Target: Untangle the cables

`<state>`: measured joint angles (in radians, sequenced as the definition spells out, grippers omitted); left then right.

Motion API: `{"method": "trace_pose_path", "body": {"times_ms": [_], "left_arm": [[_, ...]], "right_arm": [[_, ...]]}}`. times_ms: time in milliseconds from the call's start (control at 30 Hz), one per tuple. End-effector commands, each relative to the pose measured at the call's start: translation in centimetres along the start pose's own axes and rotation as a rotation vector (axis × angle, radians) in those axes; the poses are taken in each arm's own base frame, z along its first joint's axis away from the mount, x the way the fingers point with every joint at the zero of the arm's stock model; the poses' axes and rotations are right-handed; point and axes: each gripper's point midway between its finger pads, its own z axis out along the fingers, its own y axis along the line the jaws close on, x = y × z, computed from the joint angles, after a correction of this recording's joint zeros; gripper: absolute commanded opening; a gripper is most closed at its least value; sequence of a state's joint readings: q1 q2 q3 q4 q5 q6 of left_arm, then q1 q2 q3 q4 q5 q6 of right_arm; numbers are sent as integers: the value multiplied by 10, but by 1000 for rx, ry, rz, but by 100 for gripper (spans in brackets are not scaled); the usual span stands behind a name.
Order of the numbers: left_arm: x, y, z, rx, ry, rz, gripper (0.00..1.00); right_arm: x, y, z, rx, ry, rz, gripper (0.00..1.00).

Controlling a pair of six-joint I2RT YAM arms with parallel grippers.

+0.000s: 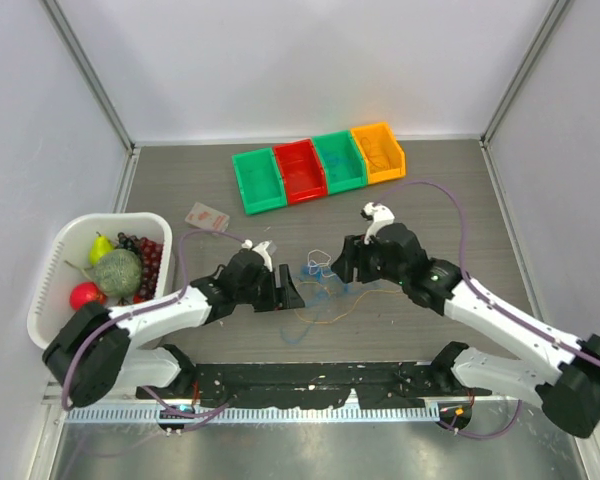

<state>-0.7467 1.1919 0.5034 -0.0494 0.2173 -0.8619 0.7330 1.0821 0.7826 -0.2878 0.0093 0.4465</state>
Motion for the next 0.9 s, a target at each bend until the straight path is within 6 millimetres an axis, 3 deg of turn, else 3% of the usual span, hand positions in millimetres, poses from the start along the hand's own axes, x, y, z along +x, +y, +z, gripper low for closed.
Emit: {"method": "trace_pose_path", "body": {"times_ms": [0, 133, 300, 433, 567, 700, 767, 833, 867], "left_arm": [[-20, -30, 20, 61, -55, 16, 71], [-15, -3, 39, -85, -49, -34, 66], [-20, 3, 45, -122, -100, -79, 64], [-31, 6, 44, -147, -151, -71, 51], [-34, 5, 40, -148, -161, -54, 22], [-37, 1, 29, -142, -185, -30, 15], [-40, 0, 22, -145, -203, -15, 15], [-43, -1, 17, -137, -220, 4, 33], [-45, -2, 16, -136, -227, 12, 46]], "right_arm": [[-3, 10, -31, -94, -69, 37, 64], [7, 16, -39, -150, -68, 70, 64], [20, 10, -31, -139, -60, 107, 64], [38, 9, -20, -157, -6, 126, 63], [53, 12, -10, -188, 32, 161, 63], [65, 13, -3, -205, 63, 178, 63], [70, 15, 0, -216, 83, 174, 63], [74, 19, 3, -225, 104, 172, 63], [74, 22, 3, -234, 104, 166, 63]]}}
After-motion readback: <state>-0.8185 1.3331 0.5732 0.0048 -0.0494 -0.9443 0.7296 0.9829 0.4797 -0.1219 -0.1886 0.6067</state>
